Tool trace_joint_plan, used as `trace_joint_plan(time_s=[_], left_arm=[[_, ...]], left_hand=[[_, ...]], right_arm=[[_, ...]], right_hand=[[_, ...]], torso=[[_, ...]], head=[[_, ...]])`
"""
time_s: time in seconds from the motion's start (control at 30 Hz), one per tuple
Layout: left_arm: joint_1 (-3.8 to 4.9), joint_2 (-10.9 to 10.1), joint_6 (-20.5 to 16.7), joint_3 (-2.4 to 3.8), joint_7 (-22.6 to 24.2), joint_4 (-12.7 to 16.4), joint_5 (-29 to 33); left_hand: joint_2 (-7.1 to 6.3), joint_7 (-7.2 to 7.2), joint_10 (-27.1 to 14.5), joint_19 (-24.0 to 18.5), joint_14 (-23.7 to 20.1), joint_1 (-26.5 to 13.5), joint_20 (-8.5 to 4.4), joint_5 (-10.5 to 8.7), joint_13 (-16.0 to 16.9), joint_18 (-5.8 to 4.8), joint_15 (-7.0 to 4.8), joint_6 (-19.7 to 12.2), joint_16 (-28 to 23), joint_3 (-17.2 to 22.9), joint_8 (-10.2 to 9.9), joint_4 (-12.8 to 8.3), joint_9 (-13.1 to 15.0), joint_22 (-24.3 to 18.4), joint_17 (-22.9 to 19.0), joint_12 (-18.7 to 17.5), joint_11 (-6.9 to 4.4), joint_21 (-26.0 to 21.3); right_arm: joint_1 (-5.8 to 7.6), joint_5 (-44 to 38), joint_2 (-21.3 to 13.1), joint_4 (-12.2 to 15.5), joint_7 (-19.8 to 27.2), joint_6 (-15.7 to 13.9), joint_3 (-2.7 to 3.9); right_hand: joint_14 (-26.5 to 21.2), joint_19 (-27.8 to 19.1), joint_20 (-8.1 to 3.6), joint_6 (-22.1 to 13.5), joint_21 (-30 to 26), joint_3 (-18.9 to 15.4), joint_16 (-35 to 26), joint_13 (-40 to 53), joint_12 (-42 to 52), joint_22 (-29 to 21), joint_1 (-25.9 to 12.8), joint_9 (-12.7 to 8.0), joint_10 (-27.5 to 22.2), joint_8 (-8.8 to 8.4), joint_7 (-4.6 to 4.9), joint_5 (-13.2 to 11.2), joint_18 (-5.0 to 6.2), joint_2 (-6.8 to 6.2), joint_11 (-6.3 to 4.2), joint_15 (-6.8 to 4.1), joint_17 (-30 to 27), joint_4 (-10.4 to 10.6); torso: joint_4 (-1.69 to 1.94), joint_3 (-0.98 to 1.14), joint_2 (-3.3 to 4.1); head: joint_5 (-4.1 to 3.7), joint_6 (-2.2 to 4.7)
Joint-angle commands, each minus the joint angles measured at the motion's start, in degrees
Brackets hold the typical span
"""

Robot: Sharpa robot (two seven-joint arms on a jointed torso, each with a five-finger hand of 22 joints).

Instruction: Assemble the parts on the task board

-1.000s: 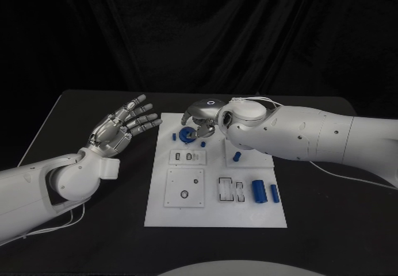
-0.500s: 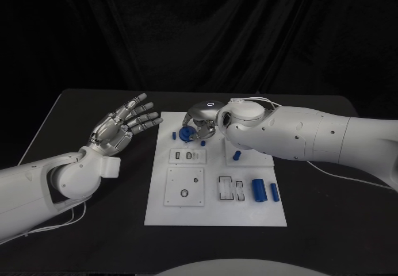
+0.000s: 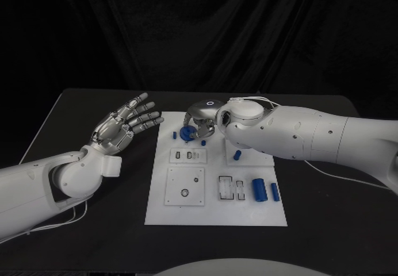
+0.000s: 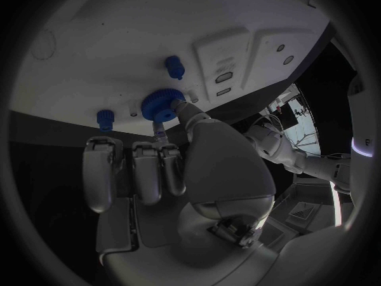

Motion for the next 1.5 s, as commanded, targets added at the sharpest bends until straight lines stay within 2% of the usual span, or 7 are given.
trace_joint_plan(time_s=[0.03,0.27,0.37,0.63,0.8,1.03,1.5], left_arm=[[-0.09,0.1,0.9,0.05,1.8,0.1,0.4],[-0.10,0.1,1.0,0.05,1.8,0.1,0.5],[-0.10,0.1,1.0,0.05,1.8,0.1,0.5],[-0.11,-0.1,1.0,0.05,1.7,0.2,0.5],[-0.12,-0.2,1.0,0.05,1.7,0.1,0.5],[-0.14,-0.3,1.0,0.05,1.6,0.1,0.5],[-0.18,-0.5,1.0,0.05,1.5,0.1,0.5]], left_hand=[[0.08,0.29,-0.2,-0.4,-0.2,-0.6,0.12,0.17,-0.1,-0.79,0.11,-0.1,0.3,0.3,0.1,0.1,0.0,0.1,-0.1,0.3,0.39,0.2],[0.08,0.29,-0.2,-0.4,-0.2,-0.6,0.12,0.17,-0.1,-0.79,0.11,-0.1,0.3,0.3,0.1,0.1,0.0,0.1,-0.1,0.3,0.39,0.2],[0.08,0.32,-0.2,-0.4,-0.3,-0.7,0.12,0.16,-0.1,-0.80,0.11,-0.1,0.4,0.5,0.1,0.0,0.0,0.1,-0.1,0.3,0.43,0.2],[0.07,0.34,-0.2,-0.4,-0.3,-0.7,0.13,0.16,-0.1,-0.80,0.12,-0.1,0.4,0.5,0.1,0.0,0.0,0.1,-0.1,0.3,0.45,0.2],[0.07,0.34,-0.2,-0.4,-0.3,-0.7,0.13,0.16,-0.1,-0.80,0.12,-0.1,0.4,0.5,0.1,0.0,0.0,0.1,-0.1,0.3,0.45,0.2],[0.07,0.34,-0.2,-0.4,-0.3,-0.7,0.13,0.16,-0.1,-0.80,0.12,-0.1,0.4,0.5,0.1,0.0,0.0,0.1,-0.1,0.3,0.45,0.2],[0.07,0.34,-0.2,-0.4,-0.3,-0.7,0.13,0.16,-0.1,-0.80,0.12,-0.1,0.4,0.5,0.1,0.0,0.0,0.1,-0.1,0.3,0.45,0.2]], right_arm=[[-0.46,-0.4,0.0,-0.3,0.9,-1.8,-0.20],[-0.48,-0.4,0.0,-0.4,2.2,-5.3,-0.19],[-0.48,-0.4,-0.2,-0.3,3.2,-8.0,-0.11],[-0.46,-0.4,-1.1,0.3,4.3,-17.1,0.81],[-0.44,0.0,-1.6,0.7,4.7,-19.3,1.15],[-0.43,0.5,-2.6,1.6,3.9,-18.2,1.29],[-0.43,0.6,-4.8,3.4,0.6,-12.6,1.29]], right_hand=[[6.1,2.3,0.41,2.2,-0.2,0.3,0.1,15.1,0.2,11.4,1.0,1.4,6.0,1.37,-0.47,0.0,-0.19,0.54,0.22,0.35,15.1,-0.2],[6.1,2.1,0.37,4.8,-0.5,0.2,0.1,15.1,0.2,11.3,1.1,2.9,6.0,3.22,-1.02,-0.3,-0.10,1.01,0.14,0.29,15.1,-0.5],[6.1,2.3,0.23,6.5,-0.3,-0.1,0.1,15.1,0.2,11.5,1.1,4.0,6.0,4.45,-1.47,0.7,-0.18,1.05,-0.09,0.10,15.1,-0.7],[6.1,2.9,-0.10,6.9,0.3,-0.6,0.1,15.1,0.2,12.0,0.2,5.3,6.0,5.11,-1.81,2.8,-0.42,1.13,-0.40,-0.21,15.1,-0.4],[6.1,3.2,-0.19,6.8,0.6,-0.6,0.1,15.1,0.2,12.3,-0.1,5.7,6.0,5.14,-1.86,3.9,-0.51,1.07,-0.46,-0.30,15.1,-0.4],[6.1,3.5,-0.25,6.5,0.9,-0.7,0.1,15.1,0.2,12.6,-0.5,6.0,6.0,5.01,-1.82,4.9,-0.65,0.96,-0.45,-0.33,15.1,-0.3],[6.1,3.4,-0.24,6.0,0.8,-0.7,0.1,15.1,0.2,12.5,-1.0,6.1,6.0,4.66,-1.69,5.5,-0.60,0.73,-0.37,-0.28,15.1,-0.2]], torso=[[0.09,0.01,0.03],[0.04,-0.04,0.01],[0.02,-0.05,-0.01],[0.01,-0.02,0.01],[0.00,0.03,0.05],[-0.01,-0.01,0.05],[-0.08,0.01,-0.04]], head=[[-0.06,0.02],[-0.06,0.12],[0.21,0.12],[0.45,-0.14],[0.39,-0.23],[0.52,-0.27],[0.73,-0.65]])
